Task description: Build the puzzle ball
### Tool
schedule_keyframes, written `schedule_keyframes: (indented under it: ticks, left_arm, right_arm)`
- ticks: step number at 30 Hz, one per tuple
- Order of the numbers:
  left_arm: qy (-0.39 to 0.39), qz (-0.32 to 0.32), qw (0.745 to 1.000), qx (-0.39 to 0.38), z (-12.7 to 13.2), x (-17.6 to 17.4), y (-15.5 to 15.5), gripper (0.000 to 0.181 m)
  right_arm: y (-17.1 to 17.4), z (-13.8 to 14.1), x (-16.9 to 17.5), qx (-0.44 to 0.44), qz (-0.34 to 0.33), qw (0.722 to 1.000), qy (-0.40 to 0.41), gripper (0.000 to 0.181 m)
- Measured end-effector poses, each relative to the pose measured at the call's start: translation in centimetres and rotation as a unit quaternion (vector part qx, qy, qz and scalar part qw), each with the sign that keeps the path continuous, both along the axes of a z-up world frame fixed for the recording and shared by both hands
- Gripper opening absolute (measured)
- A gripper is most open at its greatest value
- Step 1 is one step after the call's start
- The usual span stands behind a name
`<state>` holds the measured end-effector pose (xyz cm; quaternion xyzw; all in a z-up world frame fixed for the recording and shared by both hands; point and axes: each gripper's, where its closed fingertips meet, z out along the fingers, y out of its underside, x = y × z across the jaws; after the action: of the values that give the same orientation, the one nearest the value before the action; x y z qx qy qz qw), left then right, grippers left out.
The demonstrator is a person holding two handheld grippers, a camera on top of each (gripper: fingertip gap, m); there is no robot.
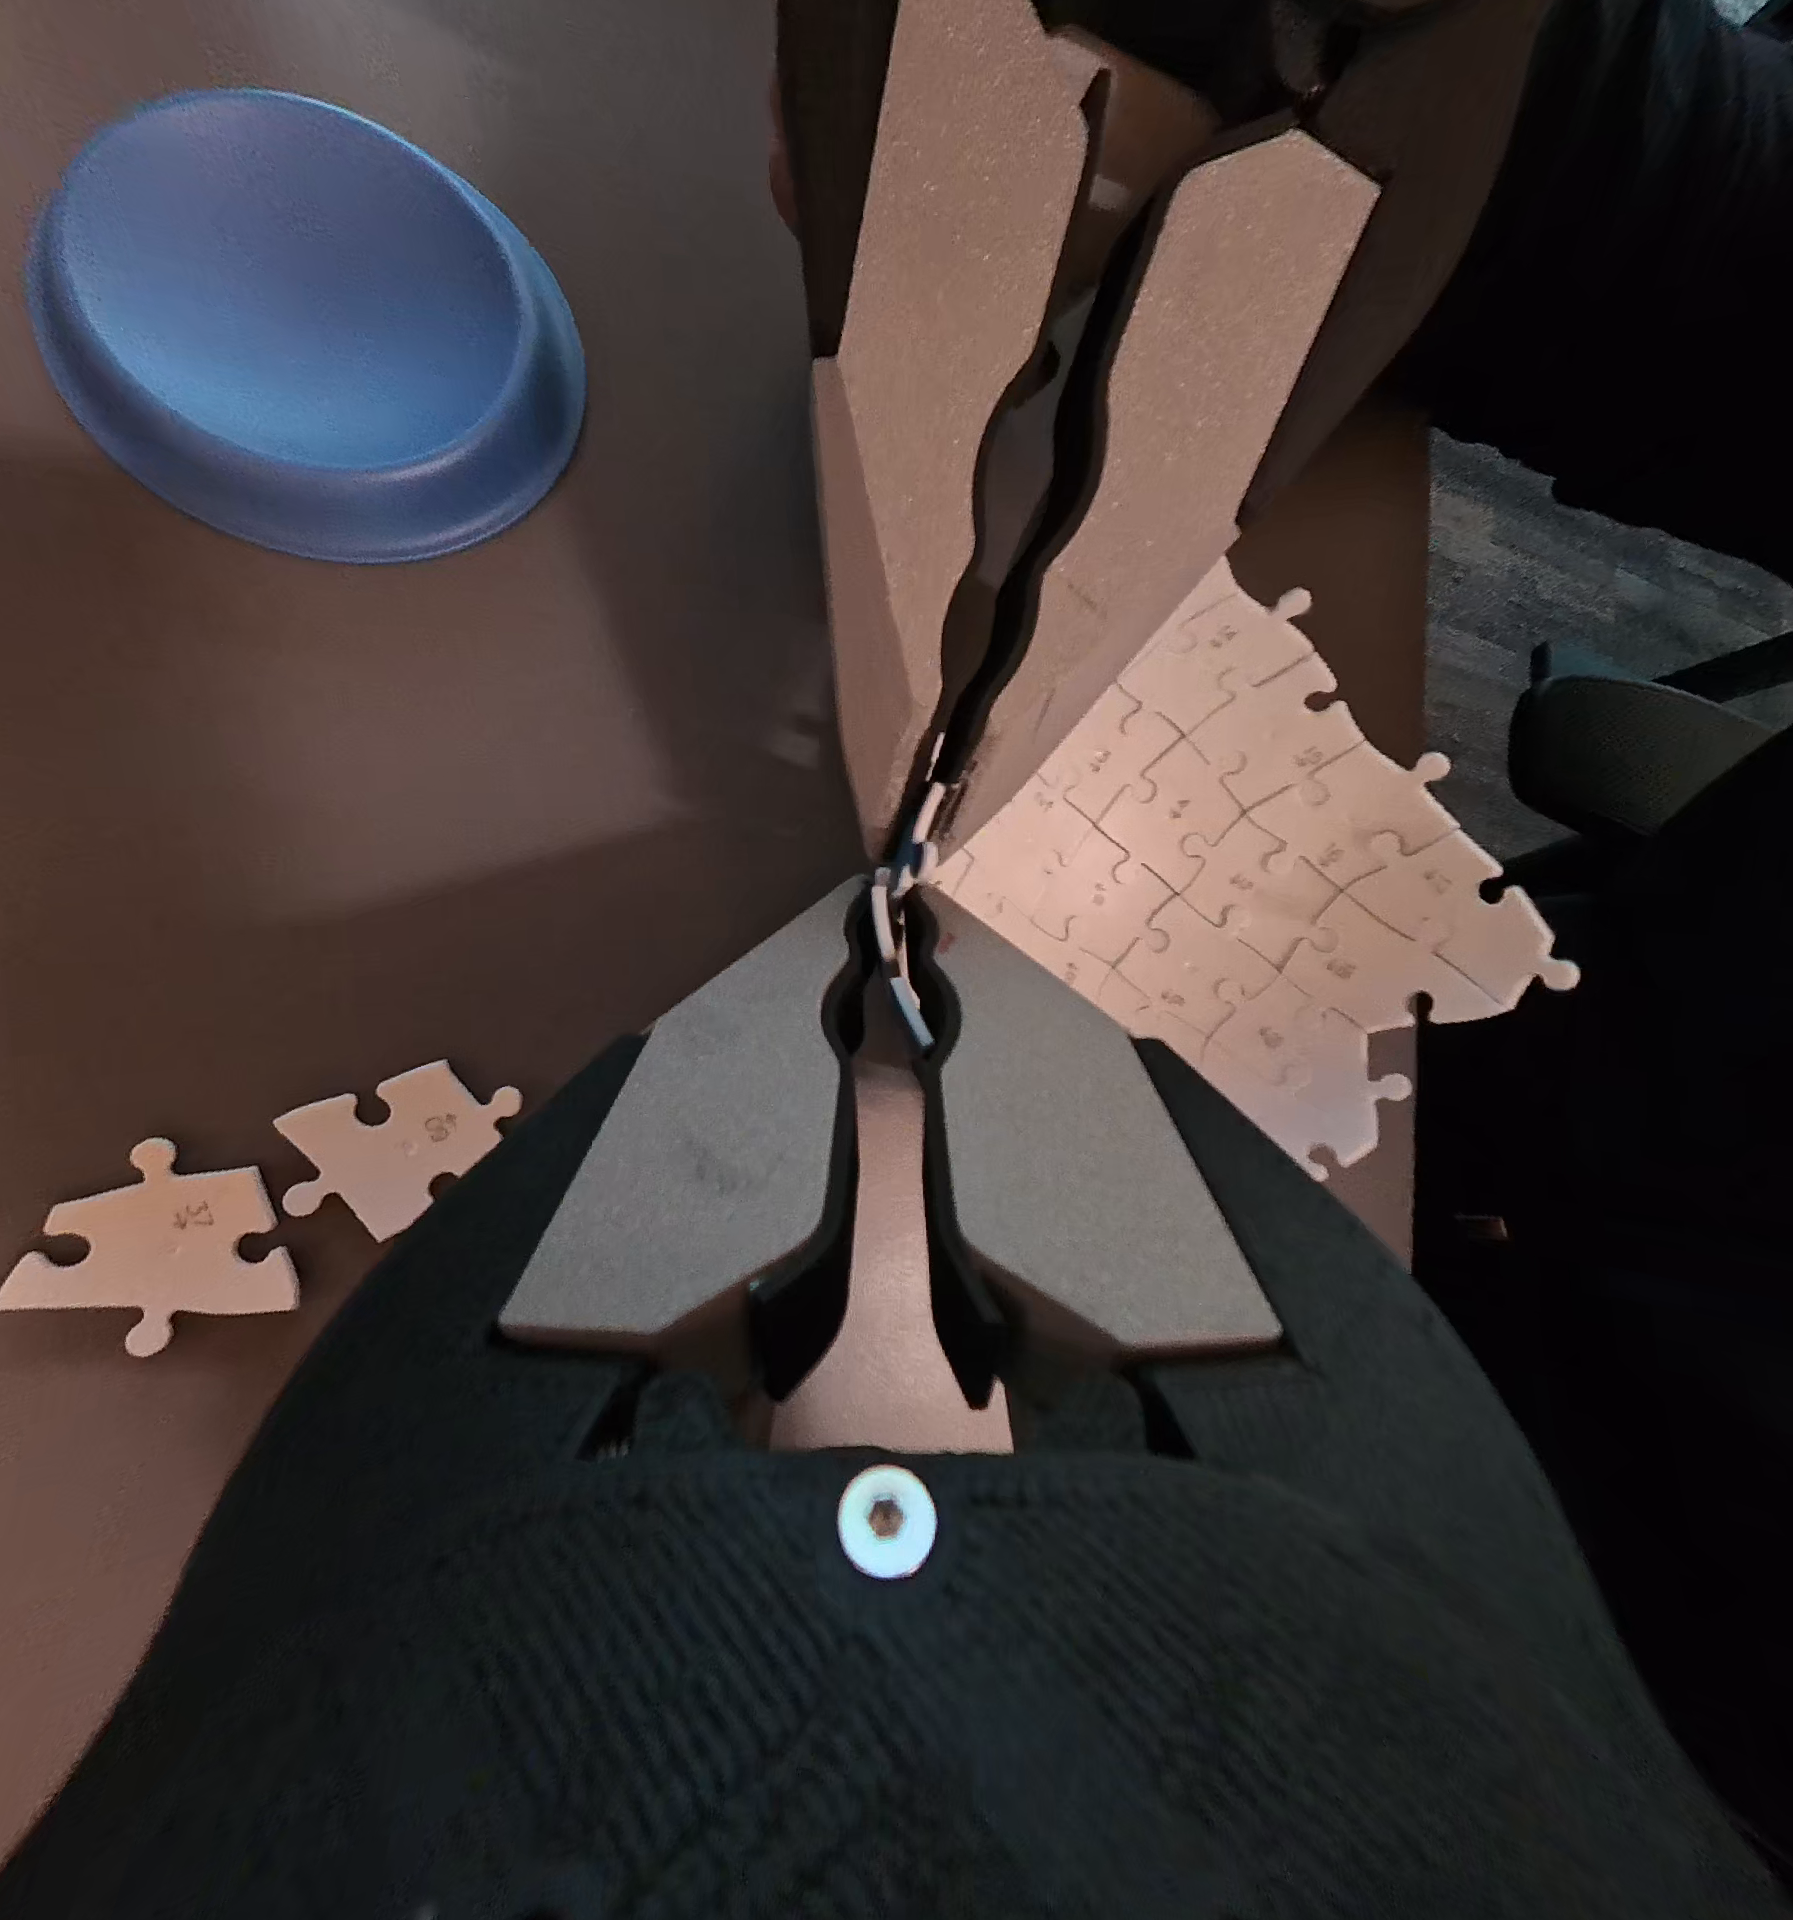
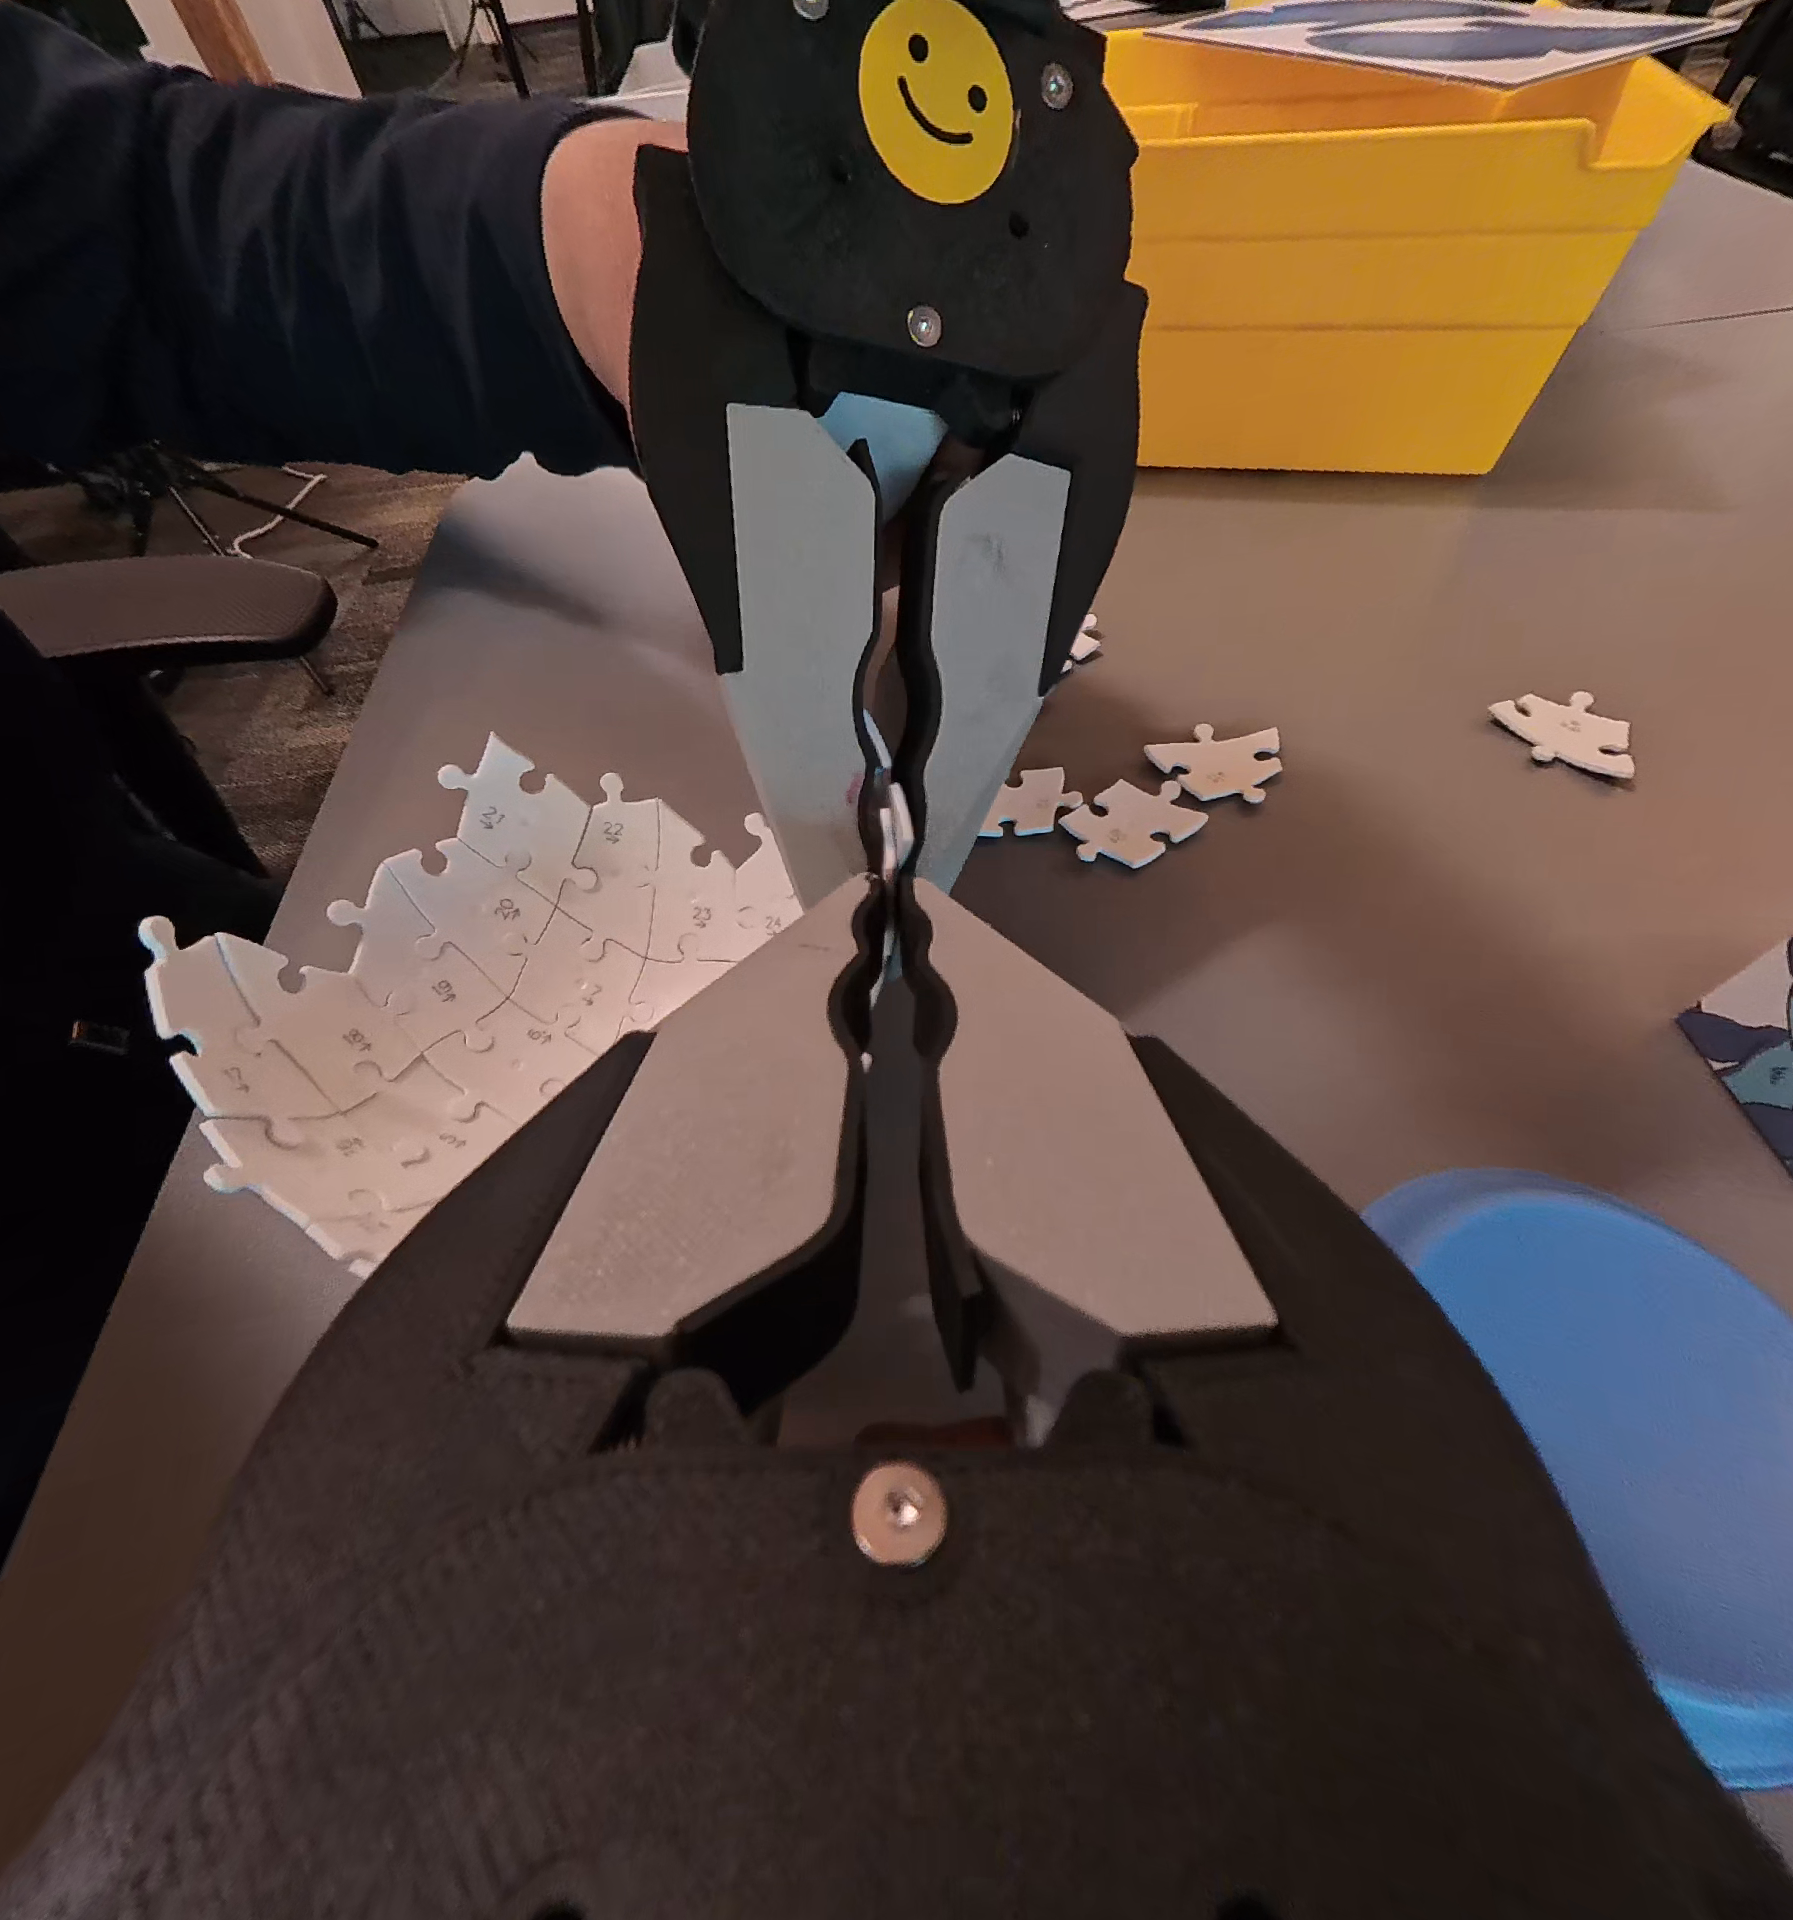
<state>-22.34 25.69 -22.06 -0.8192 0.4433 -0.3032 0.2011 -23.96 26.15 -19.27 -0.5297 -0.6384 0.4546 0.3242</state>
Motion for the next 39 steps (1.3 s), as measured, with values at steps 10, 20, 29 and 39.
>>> schedule_keyframes:
  ticks: [10,20,29,39]
  left_arm:
    - [-0.013,0.002,1.0,0.005,0.0,-0.1,0.3,0.003]
    - [-0.049,0.006,0.999,0.0,0.2,-0.3,0.0,0.003]
    - [-0.06,0.001,0.998,0.006,0.2,-0.5,-0.1,0.004]
    - [-0.057,0.001,0.998,0.016,0.1,-0.7,0.0,0.004]
  right_arm:
    - [0.3,-0.1,-0.2,-0.011,-0.009,1.0,-0.003,0.0]
    - [0.1,0.0,-0.5,-0.005,-0.009,1.0,0.0,0.0]
    - [0.0,-0.1,-0.7,-0.013,-0.006,1.0,-0.003,0.0]
    - [0.1,-0.1,-1.1,-0.027,0.001,1.0,-0.008,0.0]
